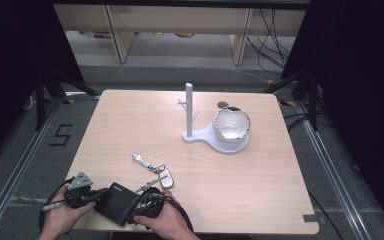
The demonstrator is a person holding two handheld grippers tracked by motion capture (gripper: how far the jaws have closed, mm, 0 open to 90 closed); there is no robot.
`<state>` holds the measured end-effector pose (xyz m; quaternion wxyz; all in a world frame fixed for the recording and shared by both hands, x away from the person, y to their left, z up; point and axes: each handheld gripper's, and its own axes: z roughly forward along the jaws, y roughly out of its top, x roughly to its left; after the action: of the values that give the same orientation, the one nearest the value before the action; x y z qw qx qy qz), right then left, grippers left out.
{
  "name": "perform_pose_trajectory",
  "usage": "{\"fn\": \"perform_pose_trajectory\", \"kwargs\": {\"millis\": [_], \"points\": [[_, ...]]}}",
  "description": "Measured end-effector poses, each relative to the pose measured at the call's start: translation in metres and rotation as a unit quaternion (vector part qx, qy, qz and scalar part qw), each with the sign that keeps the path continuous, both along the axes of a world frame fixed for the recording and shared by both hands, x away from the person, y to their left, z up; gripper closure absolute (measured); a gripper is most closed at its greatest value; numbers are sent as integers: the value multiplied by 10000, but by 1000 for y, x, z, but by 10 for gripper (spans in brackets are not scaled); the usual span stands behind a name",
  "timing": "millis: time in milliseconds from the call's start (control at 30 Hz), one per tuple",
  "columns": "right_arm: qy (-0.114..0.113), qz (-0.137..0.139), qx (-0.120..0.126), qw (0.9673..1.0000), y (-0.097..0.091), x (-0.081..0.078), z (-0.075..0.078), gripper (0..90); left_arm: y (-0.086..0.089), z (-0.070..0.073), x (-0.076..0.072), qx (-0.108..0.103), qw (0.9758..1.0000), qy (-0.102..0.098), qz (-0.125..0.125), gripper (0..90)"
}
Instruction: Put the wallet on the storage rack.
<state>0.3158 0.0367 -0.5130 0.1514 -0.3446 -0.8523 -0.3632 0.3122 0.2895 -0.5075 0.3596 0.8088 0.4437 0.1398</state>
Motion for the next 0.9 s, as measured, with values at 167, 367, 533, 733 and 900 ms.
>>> {"fn": "perform_pose_trajectory", "kwargs": {"millis": [167,367,533,733,900], "points": [[216,-113,-26,9997,3,2,1,576,2,1,2,30,9999,91,-70,897],[772,-439,-189,9959,3,2,5,586,4,0,2,-75,9999,102,-34,897],[567,-342,-84,9978,0,9,3,570,4,0,2,-52,9999,101,-55,897],[611,-490,-228,9967,4,9,4,537,1,0,2,-70,9999,72,-5,897],[696,-557,-191,9958,6,8,5,518,4,1,2,-42,9998,178,-37,896]]}}
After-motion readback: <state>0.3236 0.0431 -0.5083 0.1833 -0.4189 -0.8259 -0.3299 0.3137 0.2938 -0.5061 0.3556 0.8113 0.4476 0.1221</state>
